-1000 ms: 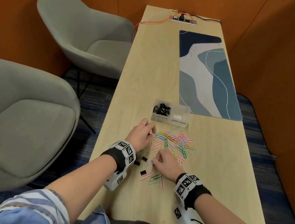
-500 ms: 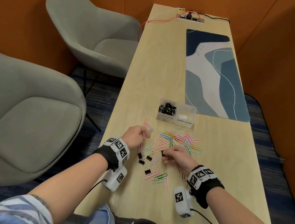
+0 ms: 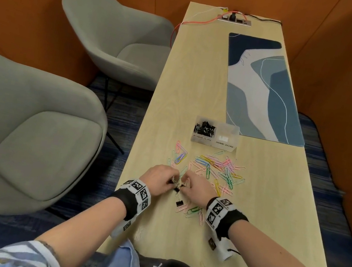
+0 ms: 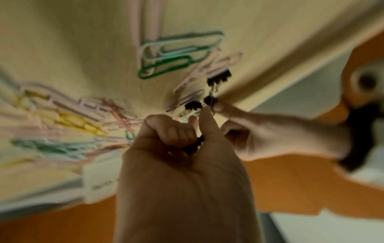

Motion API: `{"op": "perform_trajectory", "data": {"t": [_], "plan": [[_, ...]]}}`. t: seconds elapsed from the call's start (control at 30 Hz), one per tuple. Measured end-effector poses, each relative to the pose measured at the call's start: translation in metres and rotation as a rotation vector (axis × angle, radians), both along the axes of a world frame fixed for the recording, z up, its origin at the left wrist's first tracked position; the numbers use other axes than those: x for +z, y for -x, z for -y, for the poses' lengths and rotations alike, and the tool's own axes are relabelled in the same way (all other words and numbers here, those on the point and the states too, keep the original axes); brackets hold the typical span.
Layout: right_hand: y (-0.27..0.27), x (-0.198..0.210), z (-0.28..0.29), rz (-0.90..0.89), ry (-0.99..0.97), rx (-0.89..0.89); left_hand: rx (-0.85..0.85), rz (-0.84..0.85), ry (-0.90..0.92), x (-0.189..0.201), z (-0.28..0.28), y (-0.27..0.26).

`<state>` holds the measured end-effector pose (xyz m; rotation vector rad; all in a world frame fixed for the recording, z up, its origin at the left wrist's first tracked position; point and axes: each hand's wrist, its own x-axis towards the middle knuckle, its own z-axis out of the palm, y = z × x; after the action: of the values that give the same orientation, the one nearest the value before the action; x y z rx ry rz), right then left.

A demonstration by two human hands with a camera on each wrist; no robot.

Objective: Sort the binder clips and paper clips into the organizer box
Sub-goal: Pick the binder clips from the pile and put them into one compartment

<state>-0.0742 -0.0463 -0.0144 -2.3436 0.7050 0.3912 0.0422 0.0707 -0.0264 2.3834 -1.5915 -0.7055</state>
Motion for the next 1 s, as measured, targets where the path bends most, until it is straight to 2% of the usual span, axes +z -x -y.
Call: {"op": "perform_trajectory", "data": {"t": [0.13,0.3,0.4,0.53,0.67,0.77,0.87,1.0], "plan": [[0.002,-0.003,-0.003,-0.038,0.214,0.175,0.004,-0.024,0.035,-0.001,0.004,0.001],[0.005,-0.003,0.002,0.013,0.166,0.158,0.15,-0.158,0.143,0.004,0.004,-0.002],[0.009,0.0,0.01,0.067,0.034,-0.008,0.213,-0.213,0.165,0.006,0.008,-0.004],[0.011,0.006,0.024,0.096,-0.215,-0.242,0.231,-0.247,0.09,0.005,0.012,-0.005],[0.014,0.006,0.026,0.097,-0.38,-0.408,0.266,-0.256,0.06,0.005,0.015,-0.002],[0.015,0.0,0.026,0.149,-0.603,-0.607,0.28,-0.305,0.063,0.005,0.016,0.002],[0.016,0.001,0.026,0.2,-0.806,-0.81,0.252,-0.355,0.055,0.004,0.016,0.006],[0.015,0.002,0.026,0.332,-1.046,-1.006,0.132,-0.256,-0.032,0.004,0.014,0.01]]}}
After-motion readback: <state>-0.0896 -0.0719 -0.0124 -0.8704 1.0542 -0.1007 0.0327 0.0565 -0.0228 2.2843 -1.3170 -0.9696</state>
